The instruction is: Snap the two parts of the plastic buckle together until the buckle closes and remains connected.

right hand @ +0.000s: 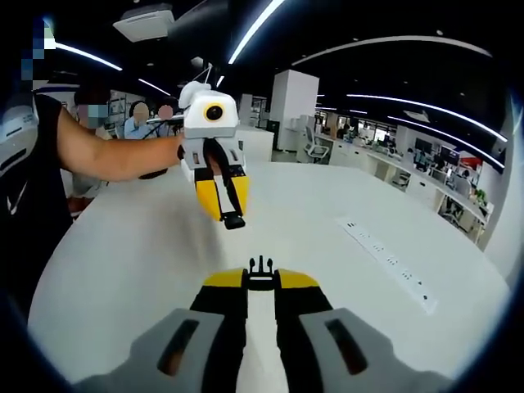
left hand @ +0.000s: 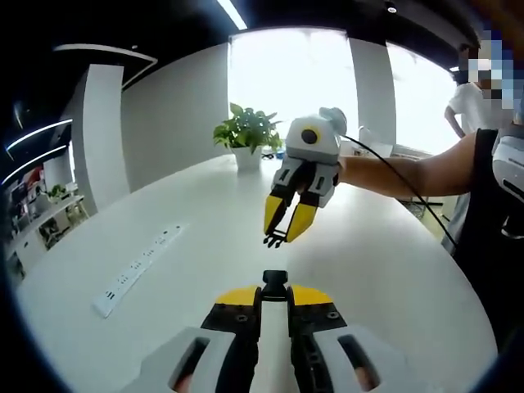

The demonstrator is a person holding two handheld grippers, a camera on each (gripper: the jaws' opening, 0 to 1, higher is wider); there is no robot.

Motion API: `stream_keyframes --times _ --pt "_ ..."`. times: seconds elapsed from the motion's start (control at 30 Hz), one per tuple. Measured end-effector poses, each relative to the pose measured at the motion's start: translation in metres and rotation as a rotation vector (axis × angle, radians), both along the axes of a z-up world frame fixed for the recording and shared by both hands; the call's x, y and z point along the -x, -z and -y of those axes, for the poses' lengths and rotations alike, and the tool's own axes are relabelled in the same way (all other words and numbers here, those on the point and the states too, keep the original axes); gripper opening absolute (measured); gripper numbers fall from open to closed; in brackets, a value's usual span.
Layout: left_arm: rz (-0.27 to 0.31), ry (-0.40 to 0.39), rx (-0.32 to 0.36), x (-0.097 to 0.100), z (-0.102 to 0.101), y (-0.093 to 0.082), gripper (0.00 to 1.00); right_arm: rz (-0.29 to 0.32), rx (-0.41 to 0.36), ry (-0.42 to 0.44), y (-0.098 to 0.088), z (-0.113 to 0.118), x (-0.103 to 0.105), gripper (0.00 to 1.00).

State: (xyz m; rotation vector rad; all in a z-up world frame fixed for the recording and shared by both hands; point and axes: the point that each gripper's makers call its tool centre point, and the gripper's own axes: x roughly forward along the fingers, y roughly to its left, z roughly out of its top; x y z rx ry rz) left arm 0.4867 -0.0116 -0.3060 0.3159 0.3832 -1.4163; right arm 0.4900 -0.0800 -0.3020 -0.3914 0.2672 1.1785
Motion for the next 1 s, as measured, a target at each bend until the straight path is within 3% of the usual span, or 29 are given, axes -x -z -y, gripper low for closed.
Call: stream_keyframes --times 1.0 --pt "0.014 -0.009 0.014 0.046 -0.018 0.000 0.10 0.018 0.011 -0.009 -0.005 -0.016 0.041 0.11"
